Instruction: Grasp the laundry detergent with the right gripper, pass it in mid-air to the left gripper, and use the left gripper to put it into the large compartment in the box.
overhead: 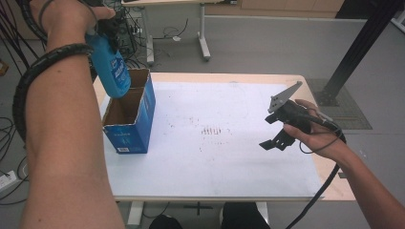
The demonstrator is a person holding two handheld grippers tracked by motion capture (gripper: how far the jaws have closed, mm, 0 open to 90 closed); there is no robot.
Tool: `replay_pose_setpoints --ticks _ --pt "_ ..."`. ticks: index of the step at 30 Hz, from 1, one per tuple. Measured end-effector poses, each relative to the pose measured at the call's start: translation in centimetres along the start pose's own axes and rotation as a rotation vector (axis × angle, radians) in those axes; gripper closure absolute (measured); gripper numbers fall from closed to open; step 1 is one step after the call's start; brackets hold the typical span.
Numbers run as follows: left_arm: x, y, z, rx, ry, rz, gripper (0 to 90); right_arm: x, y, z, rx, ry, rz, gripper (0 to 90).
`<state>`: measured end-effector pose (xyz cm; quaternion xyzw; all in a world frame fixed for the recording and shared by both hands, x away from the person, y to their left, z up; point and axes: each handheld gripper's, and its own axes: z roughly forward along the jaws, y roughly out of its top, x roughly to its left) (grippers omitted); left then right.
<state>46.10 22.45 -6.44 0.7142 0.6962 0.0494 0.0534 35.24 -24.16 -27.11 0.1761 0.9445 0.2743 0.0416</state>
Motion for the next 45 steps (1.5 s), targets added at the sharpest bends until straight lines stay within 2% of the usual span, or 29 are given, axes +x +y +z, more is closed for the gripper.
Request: replay_pose_setpoints --ticks 7,28,40,45 --pt "0.4 -0.2 1.3 0.004 -0.005 -0.014 37.5 -0.1 -0.1 -0.1 0.002 0.000 0.001 4.8" --pt "1.1 -1.2 7.3 0.022 -0.021 -0.072 37.5 -0.2 -0.3 -0.2 0.006 -0.013 -0.010 4.9" --pt "1.0 -1.9 11.0 0.019 -0.024 -0.092 37.5 0.1 -0.8 -0.2 0.002 -0.013 -0.008 4.9" --pt "0.7 -2.1 12.5 0.006 -0.020 -0.085 37.5 0.1 -0.9 -0.2 0.003 -0.015 -0.007 5.0"
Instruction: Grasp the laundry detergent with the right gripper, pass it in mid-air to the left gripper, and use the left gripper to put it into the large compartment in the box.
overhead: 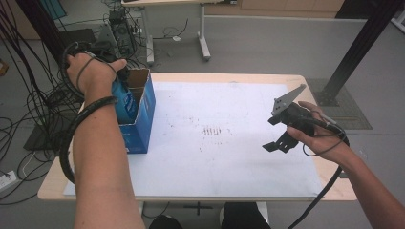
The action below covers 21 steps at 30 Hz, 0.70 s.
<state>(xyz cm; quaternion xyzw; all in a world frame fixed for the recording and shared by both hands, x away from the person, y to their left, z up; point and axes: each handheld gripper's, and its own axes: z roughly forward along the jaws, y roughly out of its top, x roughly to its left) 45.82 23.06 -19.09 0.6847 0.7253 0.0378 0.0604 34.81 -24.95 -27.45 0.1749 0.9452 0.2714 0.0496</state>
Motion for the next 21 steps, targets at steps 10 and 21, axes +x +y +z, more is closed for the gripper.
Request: replay_pose_setpoints --ticks 10,21 --pt "-0.1 -0.3 2.9 -0.003 0.010 -0.009 37.4 -0.1 -0.6 0.1 -0.002 0.001 0.010 5.0" --pt "0.2 -0.9 6.0 0.004 0.016 -0.012 37.5 -0.3 -1.0 0.3 0.002 0.005 0.019 5.0"
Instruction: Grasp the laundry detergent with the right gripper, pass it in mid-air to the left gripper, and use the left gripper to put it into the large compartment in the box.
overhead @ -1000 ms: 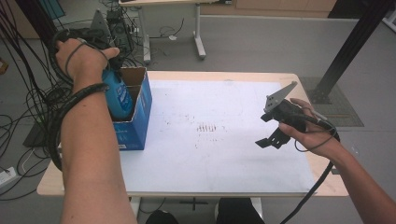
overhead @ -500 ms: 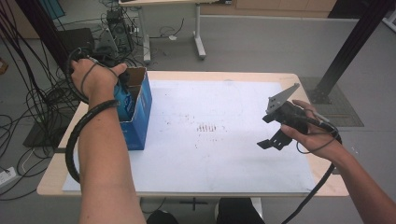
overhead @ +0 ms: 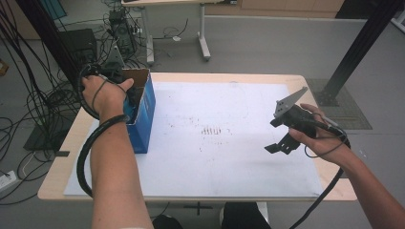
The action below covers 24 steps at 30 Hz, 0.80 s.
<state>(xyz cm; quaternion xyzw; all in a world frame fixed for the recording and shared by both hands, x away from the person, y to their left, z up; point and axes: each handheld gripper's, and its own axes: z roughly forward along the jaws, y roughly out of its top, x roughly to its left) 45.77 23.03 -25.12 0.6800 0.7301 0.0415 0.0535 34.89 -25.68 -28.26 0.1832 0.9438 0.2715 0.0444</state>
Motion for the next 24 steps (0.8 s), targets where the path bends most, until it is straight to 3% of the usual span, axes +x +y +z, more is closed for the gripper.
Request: replay_pose_setpoints --ticks 15,24 --pt "0.0 -0.5 2.2 0.006 -0.002 0.004 37.4 -0.1 0.2 0.2 0.008 0.007 -0.006 5.0" --pt "0.0 -0.6 2.3 -0.002 -0.001 0.008 37.3 -0.3 -0.1 0.1 -0.007 0.013 0.007 5.0"
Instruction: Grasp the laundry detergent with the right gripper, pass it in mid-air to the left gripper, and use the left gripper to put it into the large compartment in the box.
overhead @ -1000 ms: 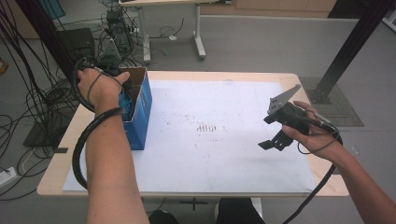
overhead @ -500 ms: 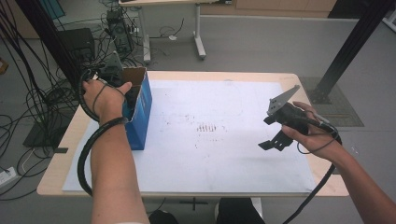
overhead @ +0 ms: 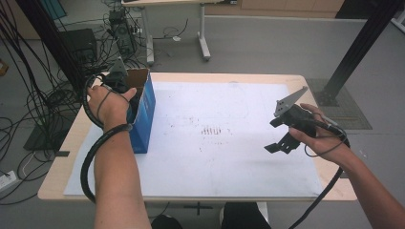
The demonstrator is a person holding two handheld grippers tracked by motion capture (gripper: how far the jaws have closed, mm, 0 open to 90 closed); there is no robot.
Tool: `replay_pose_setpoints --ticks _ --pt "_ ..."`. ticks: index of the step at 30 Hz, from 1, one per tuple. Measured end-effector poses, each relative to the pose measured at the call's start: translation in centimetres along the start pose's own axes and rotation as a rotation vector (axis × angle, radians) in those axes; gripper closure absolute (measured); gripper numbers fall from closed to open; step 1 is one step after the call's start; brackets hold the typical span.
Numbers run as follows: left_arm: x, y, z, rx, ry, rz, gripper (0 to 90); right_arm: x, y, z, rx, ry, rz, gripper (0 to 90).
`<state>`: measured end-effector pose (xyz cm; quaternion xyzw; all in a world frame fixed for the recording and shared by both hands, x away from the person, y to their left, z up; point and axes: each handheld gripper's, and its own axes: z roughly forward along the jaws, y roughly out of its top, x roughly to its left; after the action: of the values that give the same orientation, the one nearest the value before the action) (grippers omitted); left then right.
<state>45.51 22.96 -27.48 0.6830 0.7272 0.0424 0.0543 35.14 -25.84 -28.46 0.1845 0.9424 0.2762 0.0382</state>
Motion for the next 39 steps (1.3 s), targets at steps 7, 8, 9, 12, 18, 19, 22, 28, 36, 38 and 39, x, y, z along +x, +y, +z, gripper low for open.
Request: replay_pose_setpoints --ticks 7,8,9,12,18,19,22,28,36,38,39 --pt "0.02 0.01 0.03 -0.001 -0.003 0.004 37.2 -0.05 0.21 -0.28 0.005 -0.004 -0.004 5.1" --pt "0.07 0.01 0.04 -0.003 -0.004 0.003 37.2 -0.08 0.24 -0.33 0.004 -0.007 -0.007 5.1" --pt "0.11 0.00 0.07 -0.007 -0.006 0.002 37.2 -0.10 0.28 -0.40 0.005 -0.008 -0.005 5.1" --pt "0.18 -0.01 0.07 -0.010 -0.009 0.000 37.2 -0.12 0.40 -0.46 0.006 -0.008 -0.008 5.1" --pt "0.27 0.03 0.09 -0.013 -0.012 0.000 37.1 -0.09 0.44 -0.37 0.009 -0.007 -0.009 5.1" --pt "0.27 0.03 0.09 -0.013 -0.012 0.000 37.1 -0.09 0.46 -0.33 0.010 -0.006 -0.011 5.1" --pt "0.32 0.01 0.10 -0.017 -0.013 -0.003 37.1 -0.07 0.51 -0.31 0.011 -0.007 -0.011 5.1" --pt "0.51 -0.07 0.08 -0.018 -0.019 -0.008 37.0 -0.10 0.67 -0.39 0.013 -0.009 -0.016 5.1" --pt "0.50 -0.05 0.10 -0.021 -0.018 -0.009 37.0 -0.14 0.65 -0.52 0.011 -0.010 -0.016 5.1" --pt "0.45 -0.01 0.11 -0.020 -0.015 -0.005 37.0 -0.16 0.59 -0.49 0.012 -0.009 -0.016 5.1" --pt "0.42 -0.01 0.11 -0.020 -0.014 -0.004 37.0 -0.15 0.57 -0.47 0.013 -0.009 -0.014 5.1"
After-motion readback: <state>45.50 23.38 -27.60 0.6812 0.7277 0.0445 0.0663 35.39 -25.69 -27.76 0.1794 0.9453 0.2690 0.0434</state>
